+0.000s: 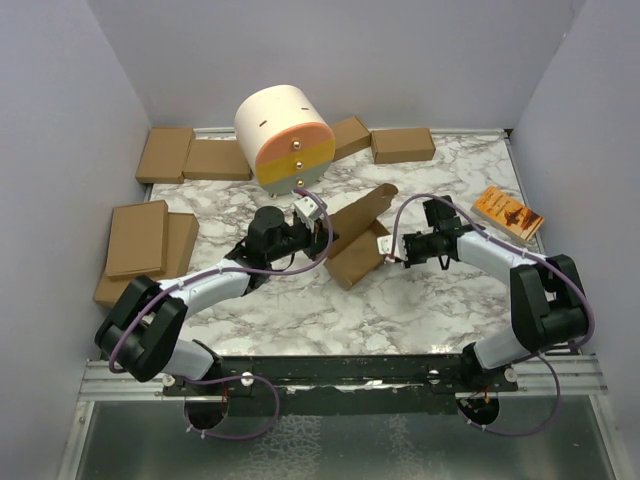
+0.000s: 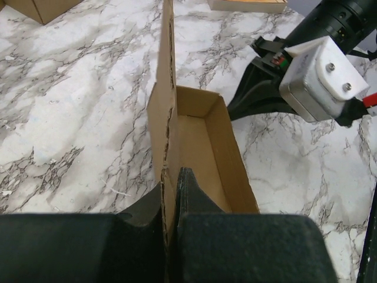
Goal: Fold the paper box
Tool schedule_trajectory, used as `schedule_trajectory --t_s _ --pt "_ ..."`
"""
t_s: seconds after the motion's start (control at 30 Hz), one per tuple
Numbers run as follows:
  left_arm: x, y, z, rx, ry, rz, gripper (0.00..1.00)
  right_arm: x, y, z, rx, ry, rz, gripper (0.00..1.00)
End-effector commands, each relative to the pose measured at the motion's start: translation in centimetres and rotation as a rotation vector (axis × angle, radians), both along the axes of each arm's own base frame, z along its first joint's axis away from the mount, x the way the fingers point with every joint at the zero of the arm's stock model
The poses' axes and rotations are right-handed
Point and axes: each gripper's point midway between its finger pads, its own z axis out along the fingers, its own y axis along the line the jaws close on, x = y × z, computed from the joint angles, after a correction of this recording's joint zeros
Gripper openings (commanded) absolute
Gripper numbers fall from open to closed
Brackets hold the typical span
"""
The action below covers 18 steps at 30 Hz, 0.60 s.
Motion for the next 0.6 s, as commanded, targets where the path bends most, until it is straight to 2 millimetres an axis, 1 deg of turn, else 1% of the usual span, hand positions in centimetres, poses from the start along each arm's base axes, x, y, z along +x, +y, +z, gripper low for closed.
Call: schedule_trajectory --t_s 0.0,0.1,0.17,0.3,0.33,0.37,0.5,0.57 --pt "-0.8 -1.1 0.6 -0.023 -0.013 -0.084 0.0 4.5 -0.1 2.5 -0.001 -0.194 -0.118 0.01" --pt "-0.8 -1.3 0.3 -0.024 -0.002 -0.088 0.0 4.2 -0.1 2.2 0.005 -0.186 -0.13 0.02" --pt "-0.7 -1.2 0.2 -0.024 0.004 -0.079 0.0 3.6 0.1 2.0 0.015 -0.169 -0.115 0.06" --pt "0.9 -0.1 -0.2 -0.023 0.038 0.053 0.0 1.0 0.8 2.3 0.066 -0.066 -0.027 0.09" --pt "1.4 0.2 -0.3 -0.027 0.047 0.096 0.0 0.6 0.4 2.5 0.082 -0.038 -0.026 0.09" --pt "1.7 0.4 -0.4 -0.035 0.059 0.121 0.0 0.4 -0.3 2.9 0.098 -0.021 -0.036 0.09" --pt "2.4 0.9 -0.4 -0.066 0.09 0.195 0.0 -0.3 -2.1 4.5 0.164 0.029 -0.079 0.11" --pt "2.5 1.0 -0.2 -0.078 0.093 0.209 0.0 -0.5 -2.6 4.3 0.169 0.052 -0.115 0.13"
